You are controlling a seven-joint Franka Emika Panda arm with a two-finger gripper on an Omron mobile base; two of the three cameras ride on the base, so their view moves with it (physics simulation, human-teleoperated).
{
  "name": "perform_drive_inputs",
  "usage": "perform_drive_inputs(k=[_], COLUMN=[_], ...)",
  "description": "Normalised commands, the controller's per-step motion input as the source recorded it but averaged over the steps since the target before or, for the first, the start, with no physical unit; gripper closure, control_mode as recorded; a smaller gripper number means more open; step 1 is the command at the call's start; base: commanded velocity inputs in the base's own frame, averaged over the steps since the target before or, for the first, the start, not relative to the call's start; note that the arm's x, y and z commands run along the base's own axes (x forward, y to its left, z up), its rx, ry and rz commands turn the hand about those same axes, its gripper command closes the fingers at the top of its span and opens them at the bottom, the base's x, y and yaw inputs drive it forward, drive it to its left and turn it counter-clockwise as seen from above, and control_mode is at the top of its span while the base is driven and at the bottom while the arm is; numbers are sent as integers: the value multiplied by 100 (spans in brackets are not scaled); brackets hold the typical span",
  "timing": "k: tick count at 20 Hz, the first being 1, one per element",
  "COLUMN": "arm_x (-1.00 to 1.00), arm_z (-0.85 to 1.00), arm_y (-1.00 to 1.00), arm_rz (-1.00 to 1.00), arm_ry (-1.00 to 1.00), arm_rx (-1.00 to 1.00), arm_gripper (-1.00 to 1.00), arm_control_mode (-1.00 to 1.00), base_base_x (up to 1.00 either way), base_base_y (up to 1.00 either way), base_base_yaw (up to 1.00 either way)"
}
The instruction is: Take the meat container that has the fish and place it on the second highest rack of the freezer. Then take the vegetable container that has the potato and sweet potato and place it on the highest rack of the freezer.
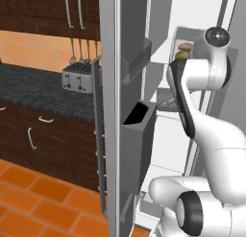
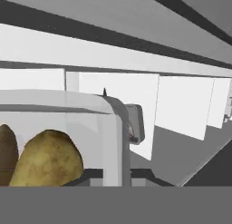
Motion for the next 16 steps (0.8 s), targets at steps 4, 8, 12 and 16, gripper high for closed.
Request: perform_drive_inputs(k=[4, 8, 12, 16], arm_x=[54, 51, 54, 69], arm_z=[1, 10, 2, 0], arm_y=[-25, -25, -7, -19], arm_rz=[0, 0, 0, 0], arm_ry=[12, 12, 13, 12], arm_rx=[4, 3, 0, 0], arm_gripper=[100, 100, 100, 100], arm_control_mode=[-100, -100, -100, -100], base_base_x=[0, 0, 0, 0], base_base_y=[0, 0, 0, 0], base_base_yaw=[0, 0, 0, 0])
